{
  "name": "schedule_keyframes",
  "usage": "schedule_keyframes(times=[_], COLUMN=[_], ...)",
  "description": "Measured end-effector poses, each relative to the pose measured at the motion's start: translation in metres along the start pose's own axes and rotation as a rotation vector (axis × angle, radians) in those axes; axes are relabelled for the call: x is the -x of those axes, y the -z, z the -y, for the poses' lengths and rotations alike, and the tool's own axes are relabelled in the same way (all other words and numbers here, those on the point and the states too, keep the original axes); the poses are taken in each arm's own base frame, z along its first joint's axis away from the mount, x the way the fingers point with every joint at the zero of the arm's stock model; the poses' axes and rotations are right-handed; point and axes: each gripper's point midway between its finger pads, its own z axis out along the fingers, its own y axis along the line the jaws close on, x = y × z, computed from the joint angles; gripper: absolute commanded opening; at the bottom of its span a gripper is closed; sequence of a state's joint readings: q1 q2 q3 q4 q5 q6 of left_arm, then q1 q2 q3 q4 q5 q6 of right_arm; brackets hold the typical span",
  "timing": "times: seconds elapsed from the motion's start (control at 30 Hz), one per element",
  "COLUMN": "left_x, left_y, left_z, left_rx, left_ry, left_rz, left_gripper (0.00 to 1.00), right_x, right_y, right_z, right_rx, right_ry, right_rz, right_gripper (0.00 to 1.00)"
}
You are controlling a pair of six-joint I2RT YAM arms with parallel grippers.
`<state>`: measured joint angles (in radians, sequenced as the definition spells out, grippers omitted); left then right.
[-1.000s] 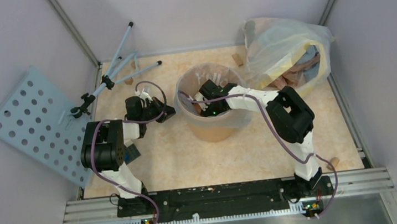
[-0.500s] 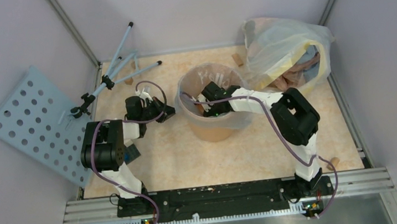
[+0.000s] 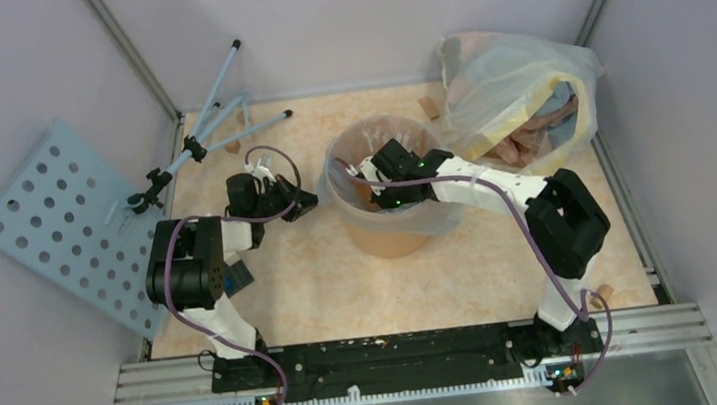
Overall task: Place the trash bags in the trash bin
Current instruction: Adjust the trash bag in the trash bin.
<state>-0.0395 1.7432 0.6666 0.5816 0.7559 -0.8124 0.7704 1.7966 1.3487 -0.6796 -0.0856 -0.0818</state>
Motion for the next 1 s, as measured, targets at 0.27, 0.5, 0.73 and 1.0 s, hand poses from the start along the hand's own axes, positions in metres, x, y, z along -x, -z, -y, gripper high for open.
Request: schedule_keyframes(times=[0.27, 0.5, 0.73, 1.0], left_x=[0.001, 0.001, 0.007, 0.021], left_y=[0.002, 0.002, 0.010, 0.048], left_z=[0.003, 0.004, 0.013, 0.053], left_rx=[-0.001, -0.003, 0.018, 0.044], left_ry=[-0.004, -0.006, -0.029, -0.161], left_rz=[0.002, 0.004, 0.034, 0.142], left_gripper=[0.00, 0.02, 0.53, 0.72], right_x=[0.013, 0.054, 0.086, 0.076], right_y=[0.010, 0.047, 0.117, 0.225], right_z=[-0.001, 0.003, 0.008, 0.002], right_rx=[-0.001, -0.033, -0.092, -0.128], right_ry=[0.003, 0.008, -0.007, -0.069], right_rz=[0.037, 0.149, 0.321, 0.573], right_gripper=[0.04, 0.06, 0.24, 0.88])
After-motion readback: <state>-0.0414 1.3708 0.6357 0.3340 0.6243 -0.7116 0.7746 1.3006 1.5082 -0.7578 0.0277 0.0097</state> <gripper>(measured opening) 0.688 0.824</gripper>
